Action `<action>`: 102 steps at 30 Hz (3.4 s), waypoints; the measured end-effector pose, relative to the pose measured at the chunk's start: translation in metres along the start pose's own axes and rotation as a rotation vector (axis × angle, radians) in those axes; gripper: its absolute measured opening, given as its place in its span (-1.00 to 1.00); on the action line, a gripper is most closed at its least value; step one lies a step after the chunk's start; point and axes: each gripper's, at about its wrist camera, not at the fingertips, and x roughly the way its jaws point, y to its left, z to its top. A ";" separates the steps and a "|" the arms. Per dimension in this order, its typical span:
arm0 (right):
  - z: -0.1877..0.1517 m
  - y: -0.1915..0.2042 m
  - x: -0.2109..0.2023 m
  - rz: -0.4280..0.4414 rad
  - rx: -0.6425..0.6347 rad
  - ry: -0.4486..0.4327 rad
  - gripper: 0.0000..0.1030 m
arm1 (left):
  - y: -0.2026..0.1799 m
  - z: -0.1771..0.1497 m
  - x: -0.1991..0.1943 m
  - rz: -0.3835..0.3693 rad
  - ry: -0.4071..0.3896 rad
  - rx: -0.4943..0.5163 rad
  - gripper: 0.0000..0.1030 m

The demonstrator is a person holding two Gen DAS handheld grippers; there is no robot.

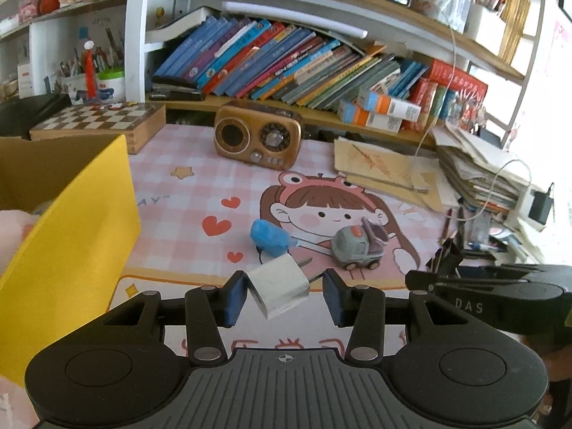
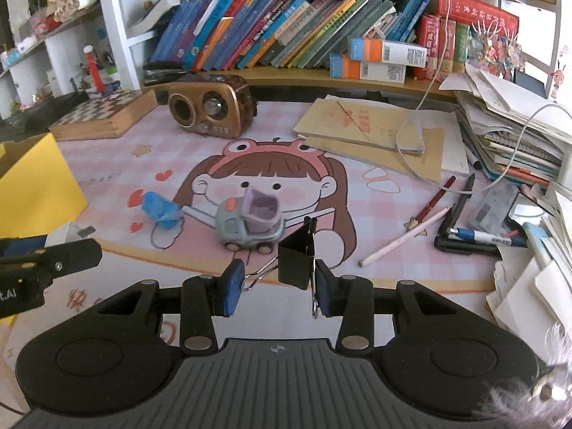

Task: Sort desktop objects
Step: 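Lift the plug and binder clip and carry both toward the yellow box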

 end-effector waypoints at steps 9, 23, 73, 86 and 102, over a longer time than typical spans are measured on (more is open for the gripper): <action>-0.020 0.019 -0.043 0.017 0.019 -0.011 -0.26 | 0.008 -0.010 -0.044 -0.057 -0.032 0.005 -0.13; -0.053 0.076 -0.082 0.015 0.014 -0.007 -0.26 | 0.042 -0.036 -0.095 -0.119 -0.043 0.017 -0.13; -0.129 0.302 -0.141 0.202 -0.169 -0.004 -0.26 | 0.211 -0.125 -0.252 0.012 -0.099 -0.135 -0.13; -0.101 0.314 -0.130 0.241 -0.225 -0.037 -0.26 | 0.232 -0.107 -0.246 0.047 -0.143 -0.186 -0.13; 0.018 0.310 -0.081 0.329 -0.223 -0.177 -0.26 | 0.243 -0.021 -0.188 0.119 -0.237 -0.132 -0.13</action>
